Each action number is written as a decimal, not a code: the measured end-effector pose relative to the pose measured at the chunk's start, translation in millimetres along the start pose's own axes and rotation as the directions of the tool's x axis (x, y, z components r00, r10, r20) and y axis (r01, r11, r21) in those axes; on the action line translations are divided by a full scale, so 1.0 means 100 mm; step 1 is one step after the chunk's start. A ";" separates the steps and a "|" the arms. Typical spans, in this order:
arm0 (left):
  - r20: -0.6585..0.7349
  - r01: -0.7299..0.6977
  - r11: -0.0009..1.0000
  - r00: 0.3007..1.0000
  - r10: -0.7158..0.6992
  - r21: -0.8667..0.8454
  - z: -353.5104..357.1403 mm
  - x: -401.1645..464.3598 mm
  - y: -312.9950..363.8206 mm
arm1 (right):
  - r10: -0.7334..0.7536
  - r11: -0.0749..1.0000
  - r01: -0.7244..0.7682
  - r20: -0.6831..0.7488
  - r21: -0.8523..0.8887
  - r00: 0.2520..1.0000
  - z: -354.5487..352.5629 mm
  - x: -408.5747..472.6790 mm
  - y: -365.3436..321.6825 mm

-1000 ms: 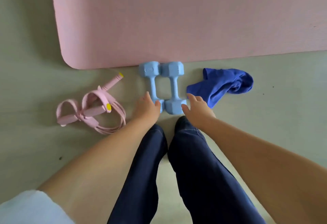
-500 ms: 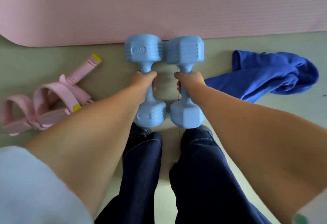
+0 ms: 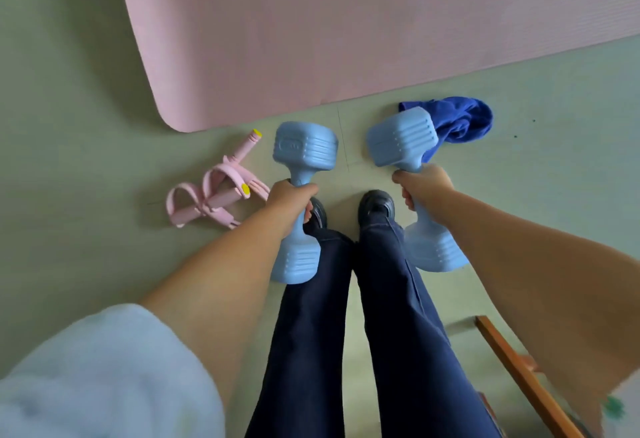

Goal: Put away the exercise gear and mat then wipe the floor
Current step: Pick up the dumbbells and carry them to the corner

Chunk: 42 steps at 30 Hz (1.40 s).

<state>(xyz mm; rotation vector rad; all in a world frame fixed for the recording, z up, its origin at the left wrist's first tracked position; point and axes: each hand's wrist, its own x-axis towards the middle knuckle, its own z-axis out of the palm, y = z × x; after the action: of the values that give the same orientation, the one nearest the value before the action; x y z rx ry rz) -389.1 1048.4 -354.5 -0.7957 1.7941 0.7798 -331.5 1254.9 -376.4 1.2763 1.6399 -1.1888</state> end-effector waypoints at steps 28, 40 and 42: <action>0.254 -0.473 0.734 0.881 0.399 0.486 0.58 -3.23 0.93 | 0.073 0.845 0.057 -0.221 0.531 0.973 -1.92 -3.31 1.24; 0.430 -0.618 0.524 0.786 0.445 0.586 3.24 -4.53 1.99 | 0.101 0.717 0.154 -0.320 0.680 0.942 -4.50 -3.16 2.29; 0.463 -0.641 0.516 0.768 0.443 0.569 3.68 -4.67 2.18 | 0.106 0.708 0.175 -0.348 0.684 0.931 -4.96 -3.14 2.43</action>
<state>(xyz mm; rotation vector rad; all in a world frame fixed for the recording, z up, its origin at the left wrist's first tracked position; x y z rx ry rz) -233.4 1546.7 3.9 0.4241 1.8911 0.4622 -22.9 1653.6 10.7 2.0599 1.4863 -1.7972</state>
